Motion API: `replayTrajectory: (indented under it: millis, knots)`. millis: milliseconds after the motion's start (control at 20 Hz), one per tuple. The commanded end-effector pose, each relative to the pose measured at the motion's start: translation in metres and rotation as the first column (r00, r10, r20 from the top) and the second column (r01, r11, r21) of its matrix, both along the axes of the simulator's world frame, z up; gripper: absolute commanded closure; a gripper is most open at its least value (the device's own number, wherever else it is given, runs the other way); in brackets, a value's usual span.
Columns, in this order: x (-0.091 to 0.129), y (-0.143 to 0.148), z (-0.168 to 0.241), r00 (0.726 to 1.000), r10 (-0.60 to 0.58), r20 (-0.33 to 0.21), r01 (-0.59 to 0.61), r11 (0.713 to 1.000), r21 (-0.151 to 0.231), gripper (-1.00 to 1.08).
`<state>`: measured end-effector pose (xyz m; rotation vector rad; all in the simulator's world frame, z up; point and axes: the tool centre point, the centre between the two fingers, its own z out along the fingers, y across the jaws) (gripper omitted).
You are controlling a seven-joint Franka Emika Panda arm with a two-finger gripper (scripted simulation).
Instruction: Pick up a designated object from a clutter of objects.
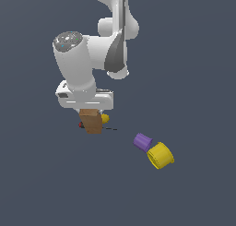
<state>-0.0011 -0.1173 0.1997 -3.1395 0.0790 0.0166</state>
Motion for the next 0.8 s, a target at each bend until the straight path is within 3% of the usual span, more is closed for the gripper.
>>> replayTrajectory:
  millis: [0,750]
  knots:
    - [-0.008,0.011,0.022,1.000,0.000,0.010,0.000,1.000,-0.002,1.08]
    - [-0.076,0.088,0.139,1.000,0.000,0.010,0.000,1.000,-0.006,1.08]
